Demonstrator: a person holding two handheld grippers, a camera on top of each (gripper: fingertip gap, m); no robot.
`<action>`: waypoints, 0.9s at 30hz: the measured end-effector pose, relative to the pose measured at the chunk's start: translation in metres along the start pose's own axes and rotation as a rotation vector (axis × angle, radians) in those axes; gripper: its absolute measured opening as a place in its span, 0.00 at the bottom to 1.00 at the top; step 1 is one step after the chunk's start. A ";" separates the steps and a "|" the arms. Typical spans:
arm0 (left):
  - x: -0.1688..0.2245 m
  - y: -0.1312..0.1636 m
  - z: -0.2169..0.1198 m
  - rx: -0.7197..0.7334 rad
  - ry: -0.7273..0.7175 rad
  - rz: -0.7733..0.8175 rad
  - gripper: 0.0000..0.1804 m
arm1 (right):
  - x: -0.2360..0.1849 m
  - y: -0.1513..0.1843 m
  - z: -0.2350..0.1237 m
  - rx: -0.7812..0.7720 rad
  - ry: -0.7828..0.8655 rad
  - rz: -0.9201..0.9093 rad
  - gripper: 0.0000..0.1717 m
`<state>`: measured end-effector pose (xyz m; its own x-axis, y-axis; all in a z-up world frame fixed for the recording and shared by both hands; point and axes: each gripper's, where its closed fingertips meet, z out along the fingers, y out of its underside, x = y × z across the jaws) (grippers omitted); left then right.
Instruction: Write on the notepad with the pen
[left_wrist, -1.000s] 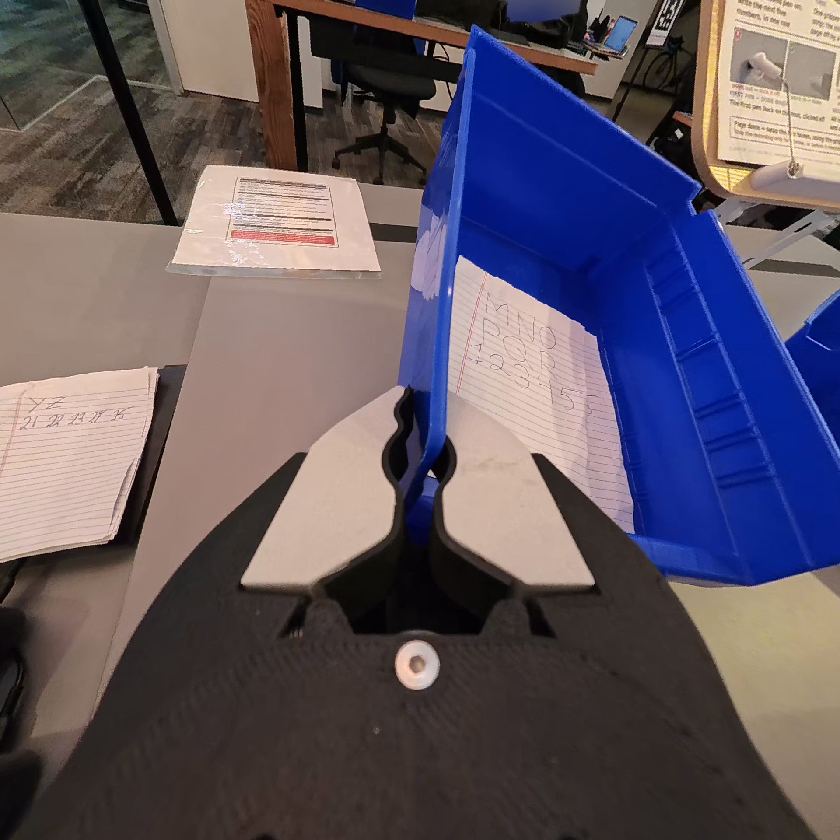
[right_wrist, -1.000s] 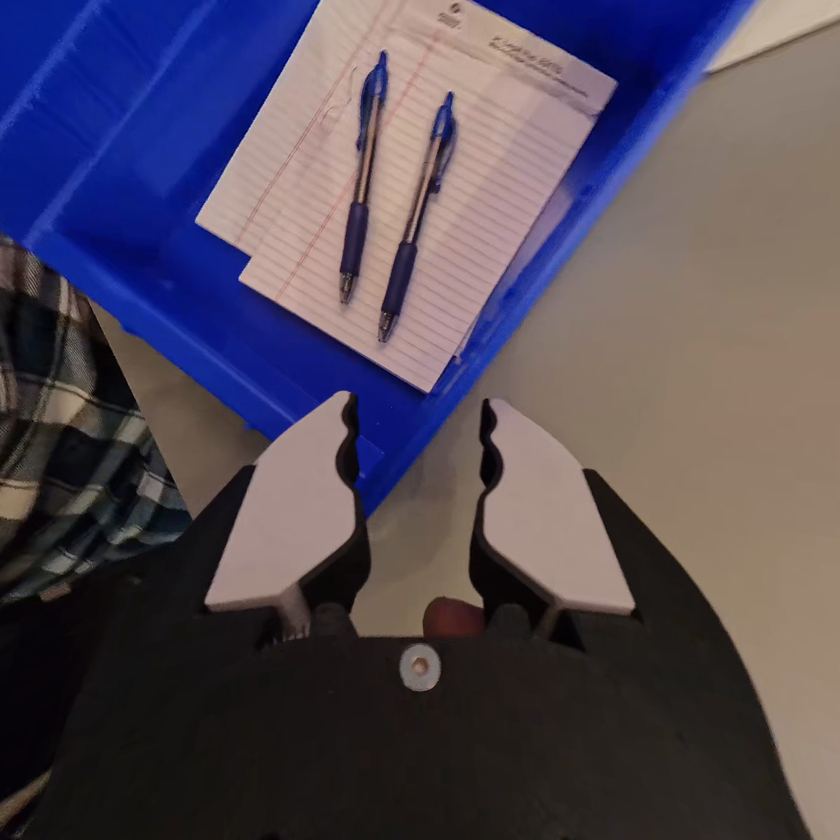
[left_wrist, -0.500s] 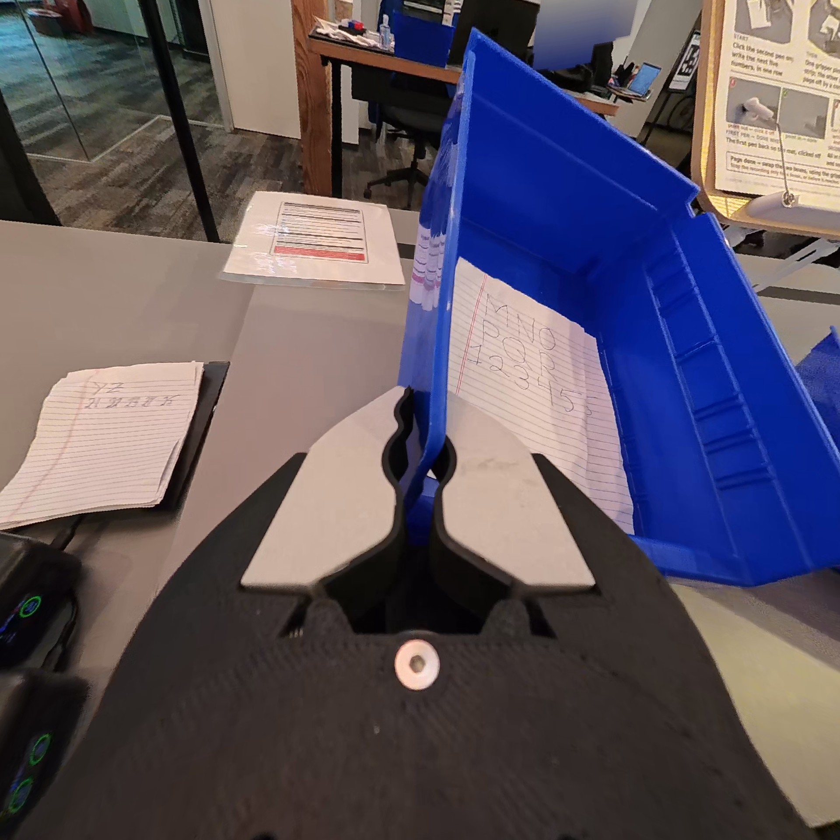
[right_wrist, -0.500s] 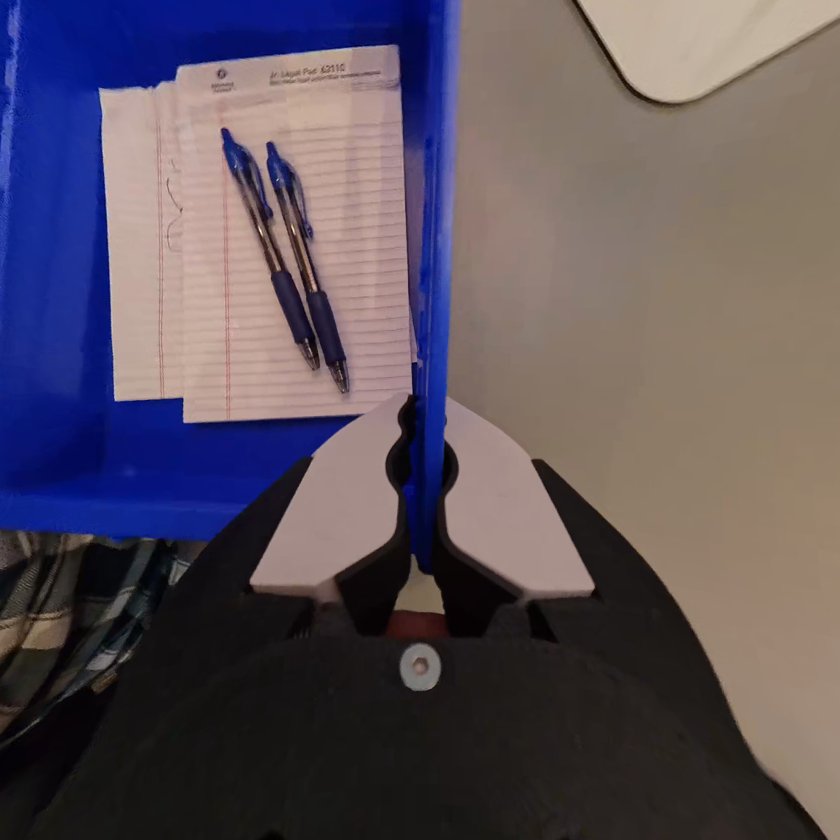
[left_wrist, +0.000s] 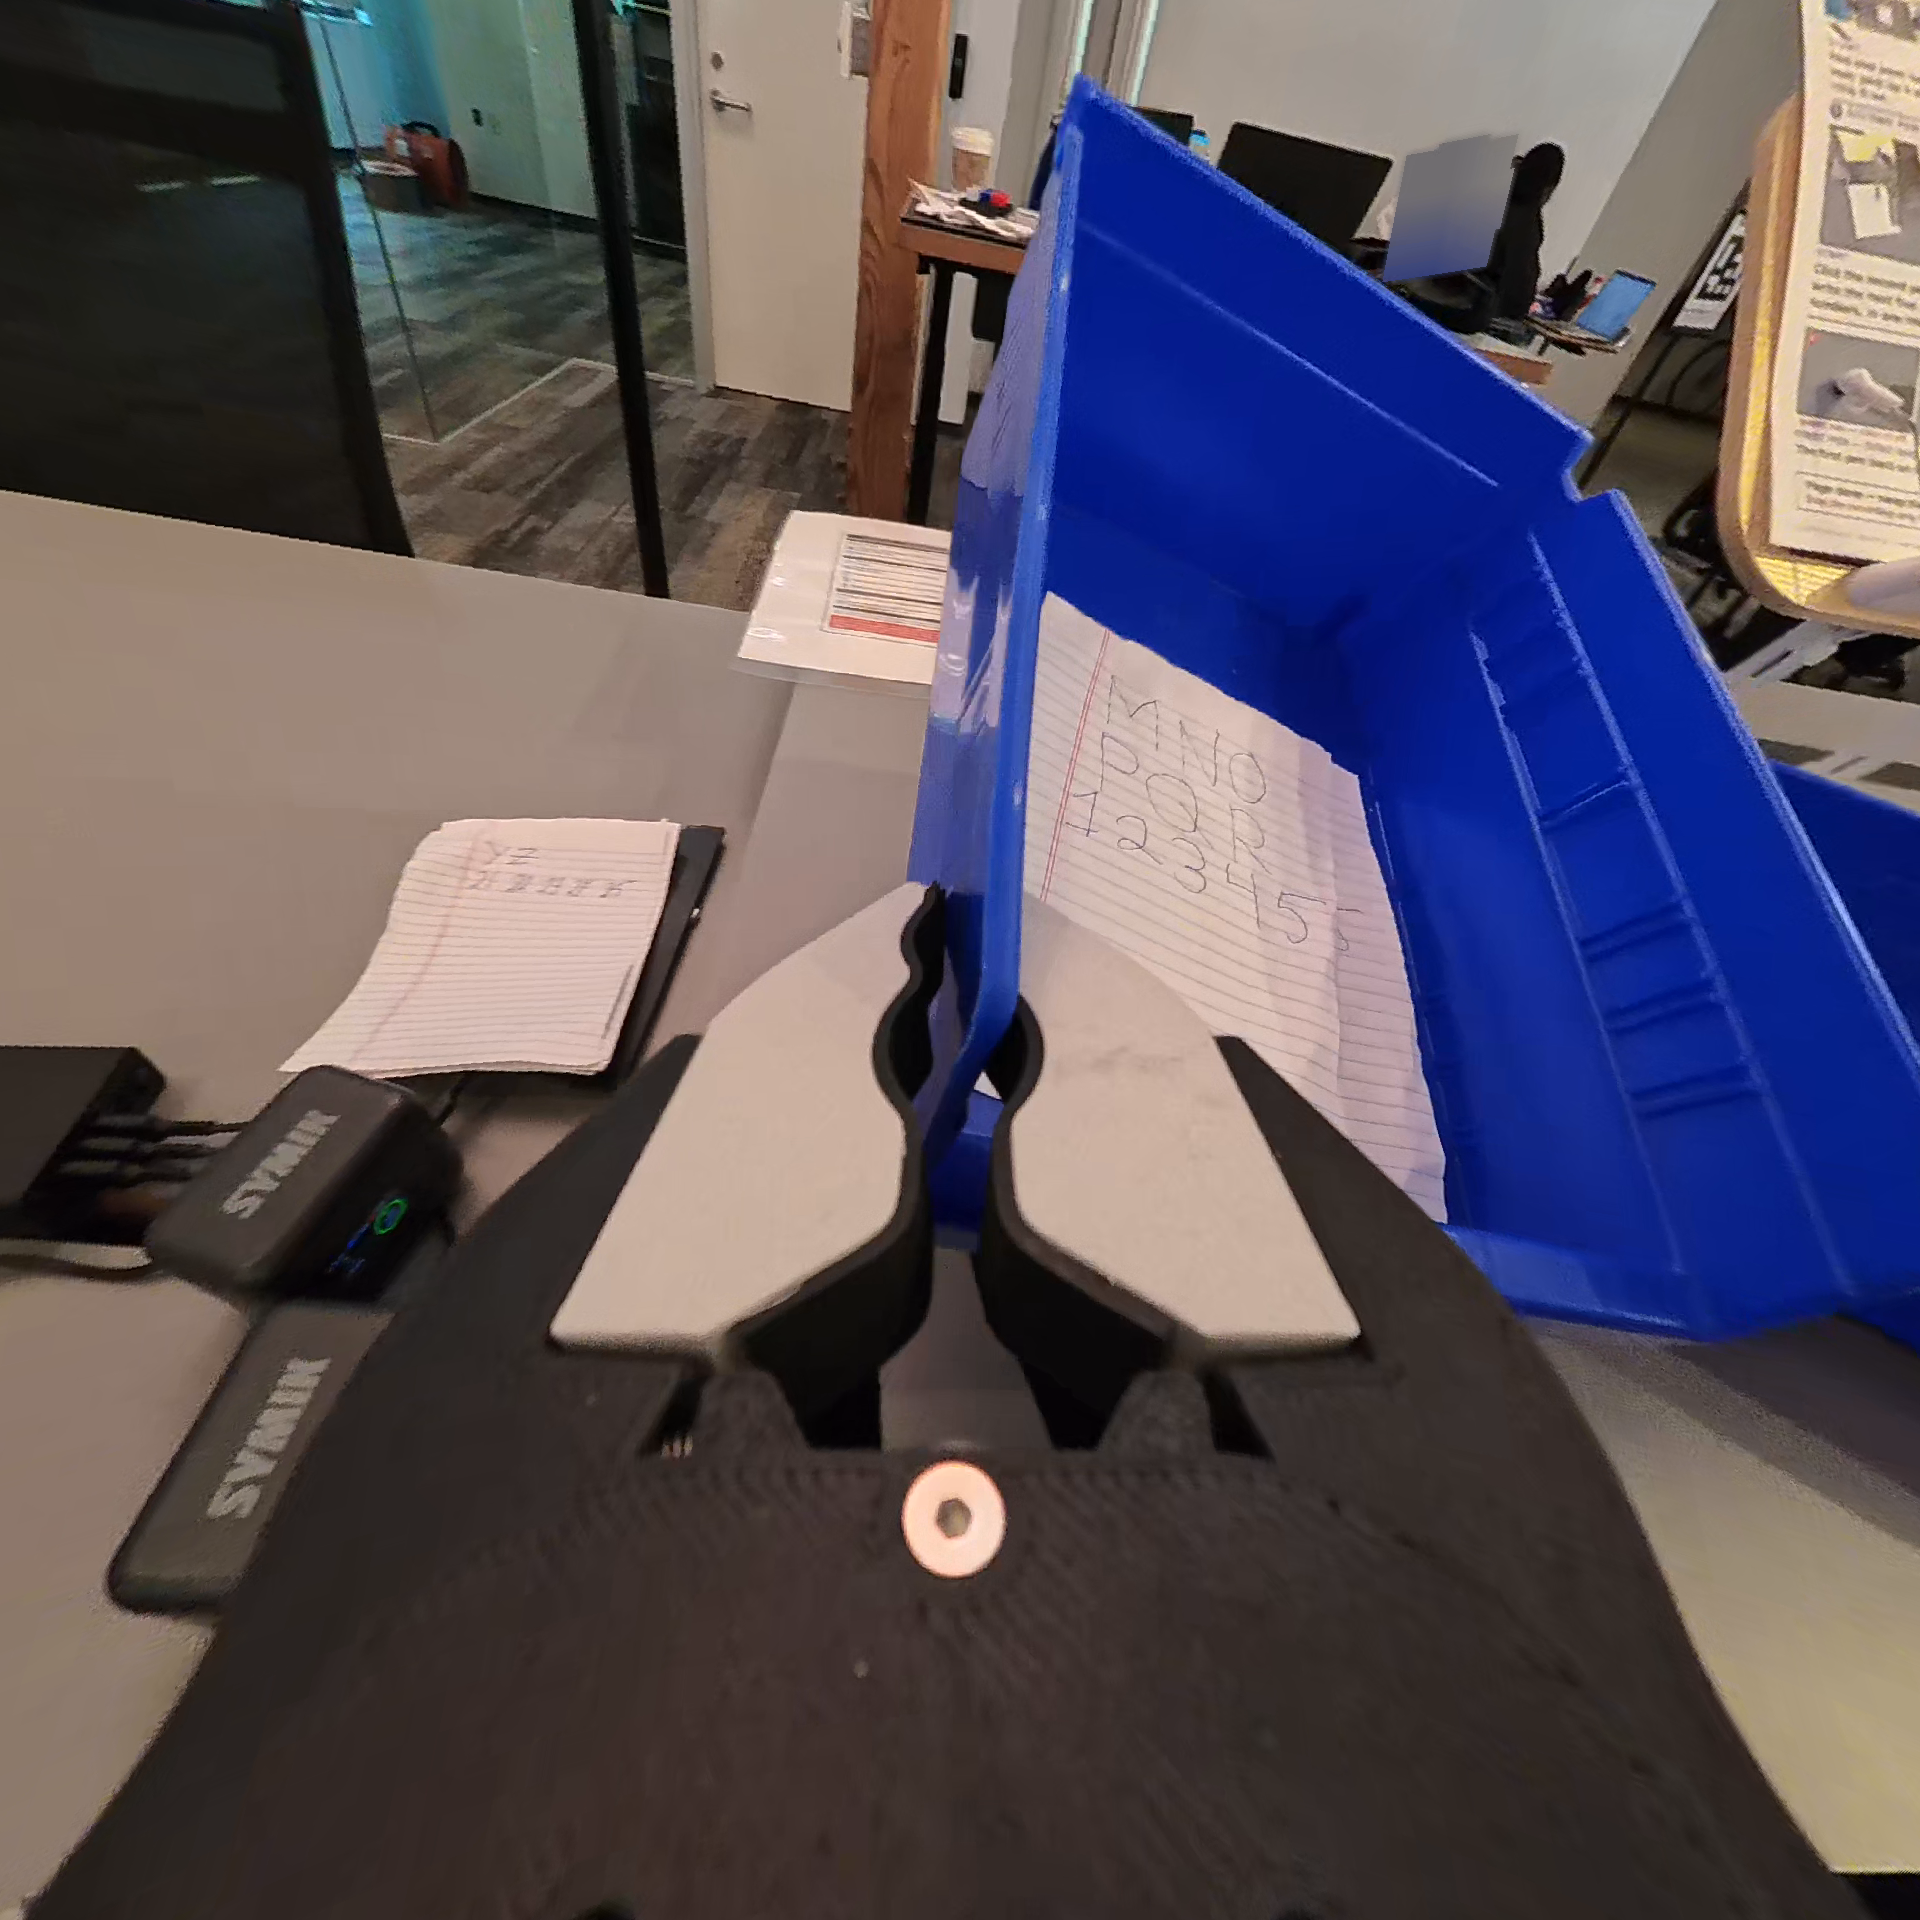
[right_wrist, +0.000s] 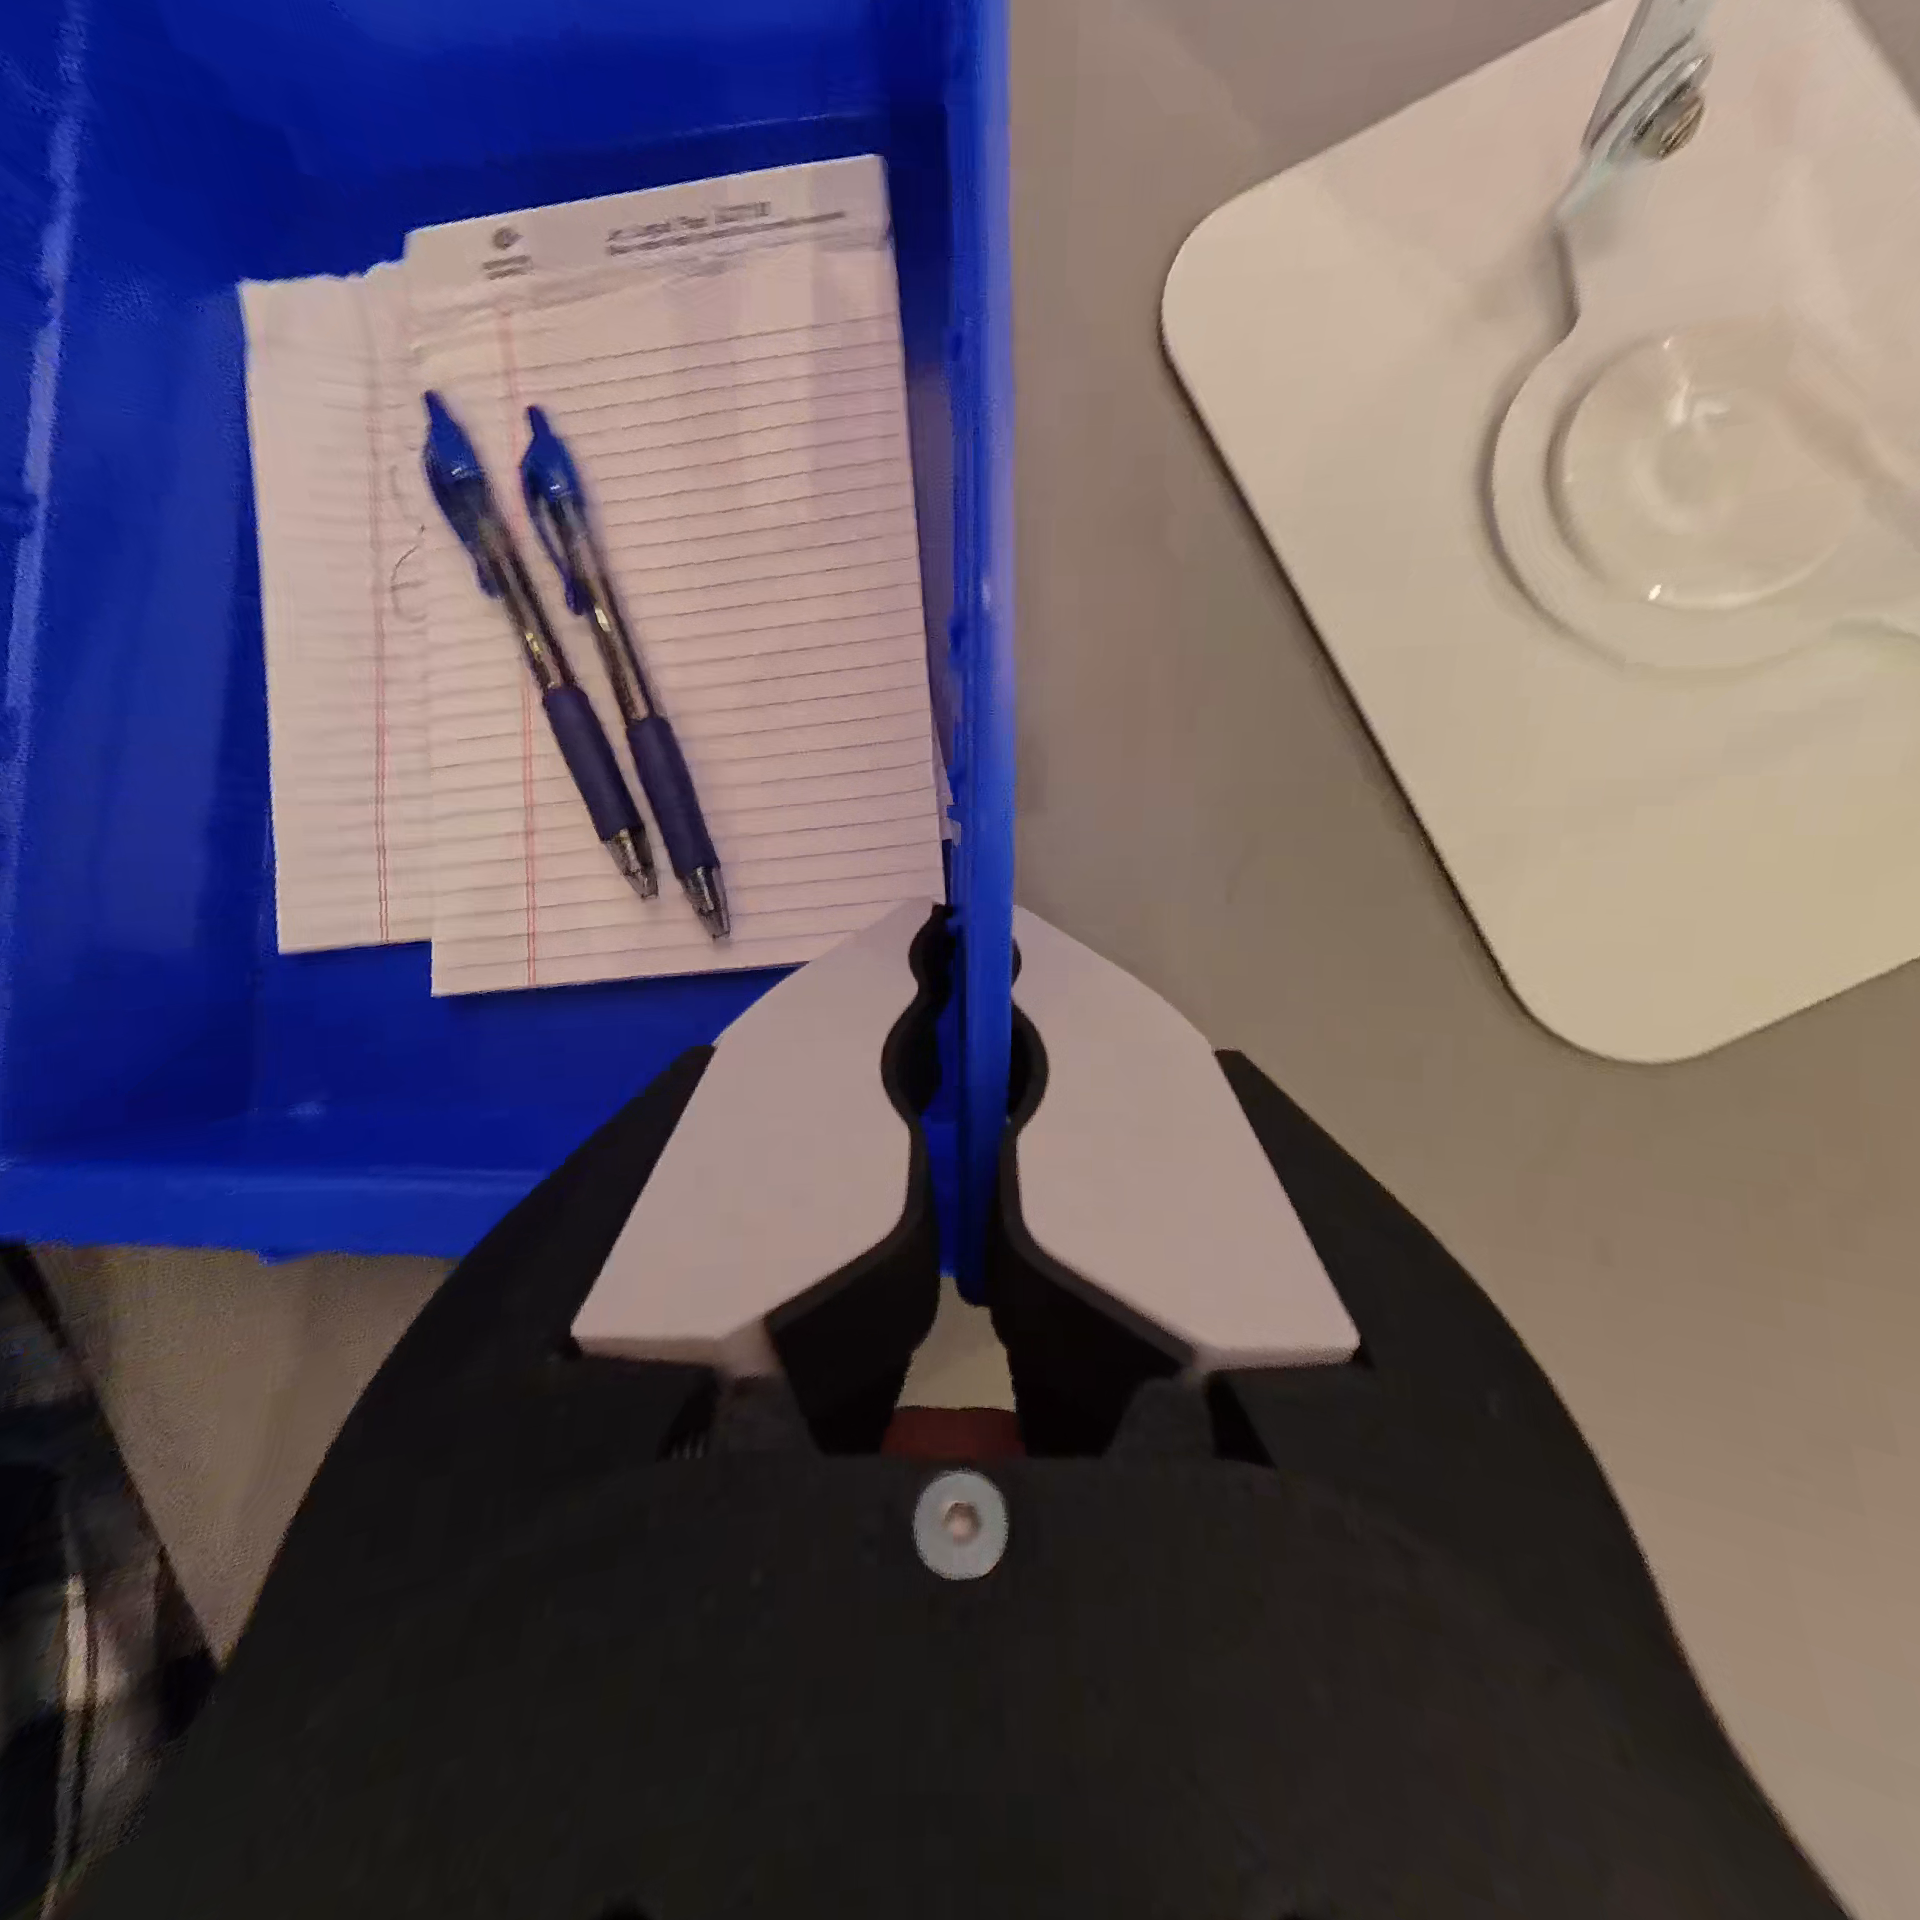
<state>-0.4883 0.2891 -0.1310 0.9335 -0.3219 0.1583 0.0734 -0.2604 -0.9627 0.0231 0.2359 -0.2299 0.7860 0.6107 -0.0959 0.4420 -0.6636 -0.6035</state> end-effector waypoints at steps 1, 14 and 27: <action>-0.003 -0.001 -0.002 0.005 -0.009 0.001 0.03 | 0.000 -0.007 0.005 0.019 0.014 0.018 0.03; -0.008 0.014 -0.018 -0.011 -0.016 -0.044 0.03 | -0.003 0.007 -0.028 0.133 -0.068 -0.093 0.28; 0.084 -0.054 -0.059 0.080 0.109 0.048 0.03 | -0.012 0.062 -0.069 0.230 -0.129 -0.048 0.27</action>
<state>-0.4345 0.2223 -0.0530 0.8931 -0.4304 0.1306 0.0615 -0.1708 -0.9834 0.0707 0.1576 -0.2116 0.6988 0.6985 -0.1540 0.3558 -0.5262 -0.7724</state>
